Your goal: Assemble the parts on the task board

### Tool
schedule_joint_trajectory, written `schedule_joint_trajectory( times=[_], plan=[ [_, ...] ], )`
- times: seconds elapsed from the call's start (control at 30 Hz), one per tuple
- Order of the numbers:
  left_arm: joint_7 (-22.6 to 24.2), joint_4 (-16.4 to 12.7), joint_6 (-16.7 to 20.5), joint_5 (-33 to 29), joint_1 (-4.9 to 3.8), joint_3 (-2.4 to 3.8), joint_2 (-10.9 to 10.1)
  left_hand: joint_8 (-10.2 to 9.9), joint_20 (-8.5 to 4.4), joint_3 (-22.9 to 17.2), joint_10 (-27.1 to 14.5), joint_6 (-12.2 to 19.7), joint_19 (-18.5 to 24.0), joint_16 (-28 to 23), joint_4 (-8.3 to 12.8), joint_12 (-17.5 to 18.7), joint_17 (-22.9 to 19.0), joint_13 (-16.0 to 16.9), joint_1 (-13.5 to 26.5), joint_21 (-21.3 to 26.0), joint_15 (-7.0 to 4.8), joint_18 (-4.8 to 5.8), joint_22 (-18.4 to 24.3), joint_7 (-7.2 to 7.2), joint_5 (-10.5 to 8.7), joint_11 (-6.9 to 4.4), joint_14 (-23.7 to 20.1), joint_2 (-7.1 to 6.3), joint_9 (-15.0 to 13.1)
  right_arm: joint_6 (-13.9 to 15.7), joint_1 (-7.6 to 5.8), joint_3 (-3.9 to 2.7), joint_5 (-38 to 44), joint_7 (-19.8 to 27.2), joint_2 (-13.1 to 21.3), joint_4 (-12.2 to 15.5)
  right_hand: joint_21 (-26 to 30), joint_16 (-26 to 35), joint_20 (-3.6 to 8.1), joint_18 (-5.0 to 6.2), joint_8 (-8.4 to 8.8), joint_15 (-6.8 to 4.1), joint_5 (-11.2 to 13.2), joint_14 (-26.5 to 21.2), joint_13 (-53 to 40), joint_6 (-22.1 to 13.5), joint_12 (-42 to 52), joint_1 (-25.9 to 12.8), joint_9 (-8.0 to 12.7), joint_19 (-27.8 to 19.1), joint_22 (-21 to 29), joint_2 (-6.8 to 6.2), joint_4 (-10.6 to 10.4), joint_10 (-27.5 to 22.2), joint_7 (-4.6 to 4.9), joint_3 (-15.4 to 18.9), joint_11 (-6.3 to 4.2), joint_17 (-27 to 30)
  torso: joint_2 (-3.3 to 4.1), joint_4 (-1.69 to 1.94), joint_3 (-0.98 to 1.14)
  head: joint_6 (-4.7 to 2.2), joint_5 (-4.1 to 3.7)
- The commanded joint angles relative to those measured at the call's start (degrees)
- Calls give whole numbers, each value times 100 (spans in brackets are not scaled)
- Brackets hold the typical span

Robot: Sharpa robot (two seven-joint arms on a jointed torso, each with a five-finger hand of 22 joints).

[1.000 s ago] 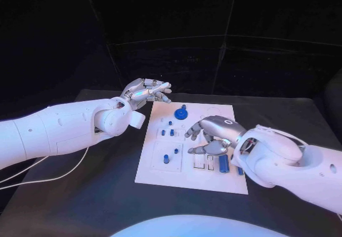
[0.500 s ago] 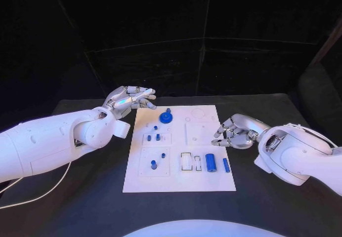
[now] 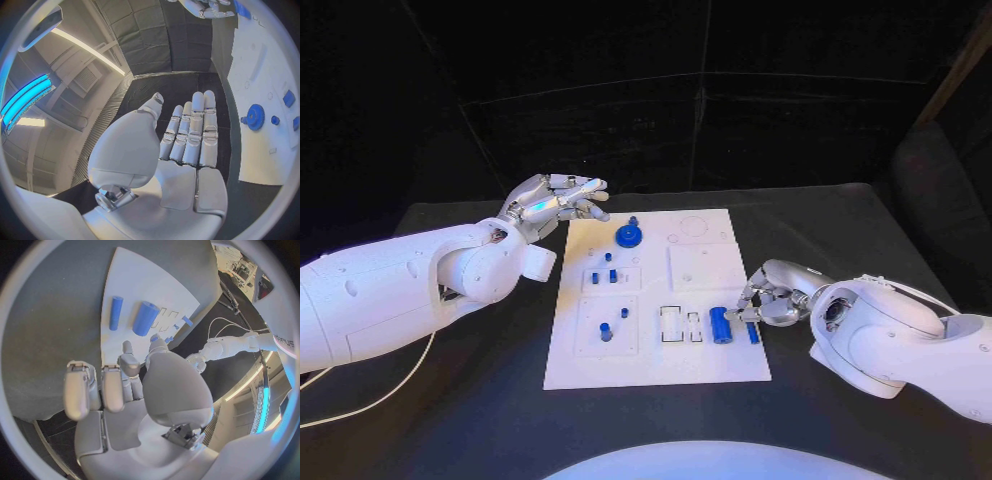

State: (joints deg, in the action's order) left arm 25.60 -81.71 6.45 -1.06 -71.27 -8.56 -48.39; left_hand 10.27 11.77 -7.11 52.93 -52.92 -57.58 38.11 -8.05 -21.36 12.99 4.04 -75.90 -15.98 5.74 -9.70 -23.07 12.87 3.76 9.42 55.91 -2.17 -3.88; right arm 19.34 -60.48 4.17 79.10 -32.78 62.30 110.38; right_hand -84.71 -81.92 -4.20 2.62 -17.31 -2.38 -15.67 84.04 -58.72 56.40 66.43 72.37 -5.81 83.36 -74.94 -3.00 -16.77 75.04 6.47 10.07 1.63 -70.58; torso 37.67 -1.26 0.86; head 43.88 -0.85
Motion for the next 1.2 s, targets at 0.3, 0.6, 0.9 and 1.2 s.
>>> schedule_joint_trajectory(
  times=[0.3, 0.6, 0.9, 1.2],
  plan=[
    [49, -16, -36, -13, -7, 3, -18, 30, 1, 42, -27, 51, -32, -20, -3, -33, -9, -6, -51, 27, -1, -76, 9, -3, 0, -12, 38, 17, 0, -98, 98, 4, 143, -264, -241, -141, -31, -57, 11, -51, -98, -5, 53, 277, -215, 43, 174, -73, -22, 55, -701, 22, 5, 102, -45, 76, -16, -71, -3, 8, -7, 1, -39],
    [17, -25, -62, -13, -7, 3, -24, 40, 2, 68, -30, 55, -44, -22, -32, -46, -12, -5, -25, 34, -1, -77, 27, -2, -2, -11, 44, 29, 0, -340, 180, 4, 40, -326, -440, -221, -40, -78, 14, -55, -123, -9, 52, 286, -323, 52, 251, -76, -27, 65, -716, 31, 7, 149, -52, 87, -21, -122, 1, 8, -2, -1, -30],
    [-5, -32, -81, -168, -7, 3, -43, 44, 2, 86, -35, 59, -49, -23, -46, -52, -14, -5, -11, 38, 0, -77, 37, -1, -3, -11, 47, 31, 0, -673, 232, 4, 53, -496, -567, -361, -28, -100, 19, -50, -183, -12, 148, 291, -394, 29, 279, -91, -35, 45, -699, 41, 13, 148, -55, 127, -24, -174, -1, 9, 1, 6, 1],
    [-10, -41, -94, -227, -7, 3, -55, 45, 2, 92, -36, 61, -51, -23, -50, -53, -14, -6, -7, 39, 0, -77, 40, -1, -4, -11, 48, 30, 0, -704, 259, 4, 328, -645, -681, -456, -47, -142, 28, -57, -313, -22, 121, 303, -583, 16, 365, 297, -56, 63, -735, 161, 99, 190, -68, 86, -38, -278, 0, 10, -2, 3, 2]
  ],
)
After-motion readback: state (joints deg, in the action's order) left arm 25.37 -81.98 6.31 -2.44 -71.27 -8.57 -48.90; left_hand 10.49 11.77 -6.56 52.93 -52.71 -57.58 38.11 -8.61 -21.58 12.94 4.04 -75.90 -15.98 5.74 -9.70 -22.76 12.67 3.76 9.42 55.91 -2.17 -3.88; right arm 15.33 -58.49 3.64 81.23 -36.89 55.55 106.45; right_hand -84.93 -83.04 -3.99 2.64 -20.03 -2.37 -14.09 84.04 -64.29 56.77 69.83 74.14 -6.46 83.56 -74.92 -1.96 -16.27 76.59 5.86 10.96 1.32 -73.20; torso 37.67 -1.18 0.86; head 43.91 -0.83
